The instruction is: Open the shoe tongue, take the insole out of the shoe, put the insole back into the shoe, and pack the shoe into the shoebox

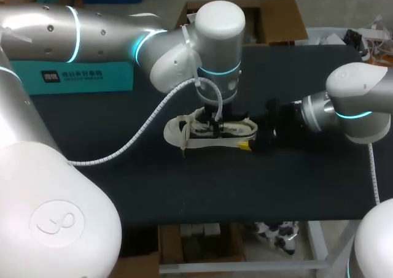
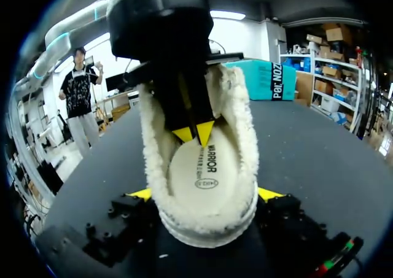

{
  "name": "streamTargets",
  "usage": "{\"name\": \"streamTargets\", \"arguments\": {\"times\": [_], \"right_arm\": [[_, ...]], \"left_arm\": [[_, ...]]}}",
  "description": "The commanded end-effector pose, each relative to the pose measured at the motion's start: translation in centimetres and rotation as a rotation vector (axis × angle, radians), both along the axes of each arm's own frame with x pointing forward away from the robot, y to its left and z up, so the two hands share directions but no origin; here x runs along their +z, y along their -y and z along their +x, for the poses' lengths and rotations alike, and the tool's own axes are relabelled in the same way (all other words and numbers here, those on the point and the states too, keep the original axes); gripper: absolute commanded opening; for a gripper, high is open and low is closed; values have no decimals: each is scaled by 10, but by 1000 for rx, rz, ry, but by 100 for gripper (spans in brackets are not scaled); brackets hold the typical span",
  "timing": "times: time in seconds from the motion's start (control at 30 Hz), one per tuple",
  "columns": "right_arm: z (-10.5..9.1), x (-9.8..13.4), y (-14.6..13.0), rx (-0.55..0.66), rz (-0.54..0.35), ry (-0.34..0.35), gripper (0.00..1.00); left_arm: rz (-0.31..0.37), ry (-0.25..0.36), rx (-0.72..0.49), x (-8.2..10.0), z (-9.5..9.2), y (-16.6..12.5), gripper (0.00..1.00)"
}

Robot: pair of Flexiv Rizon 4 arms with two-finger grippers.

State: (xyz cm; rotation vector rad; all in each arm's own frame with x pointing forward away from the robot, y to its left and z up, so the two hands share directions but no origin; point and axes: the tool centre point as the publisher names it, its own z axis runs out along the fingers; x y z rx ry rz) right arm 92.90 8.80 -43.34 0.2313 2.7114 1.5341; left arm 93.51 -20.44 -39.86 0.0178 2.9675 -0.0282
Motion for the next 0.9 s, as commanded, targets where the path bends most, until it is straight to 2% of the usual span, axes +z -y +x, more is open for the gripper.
{"name": "streamTargets", "arguments": {"times": [0.03, 0.2, 0.43, 0.7, 0.9], "right_arm": [[-1, -9, -1, 5, 5, 0, 0], [-1, -9, -1, 5, 5, 0, 0], [-1, -9, -1, 5, 5, 0, 0], [-1, -9, -1, 5, 5, 0, 0], [-1, -9, -1, 5, 5, 0, 0]], "left_arm": [[-64, -22, -43, -49, 23, -5, 0], [-150, -81, -112, -16, 8, -1, 0], [-220, -106, -146, 16, -7, -1, 0], [-283, -138, -199, 41, -20, 0, 0], [-323, -171, -227, 51, -25, 2, 0]]}}
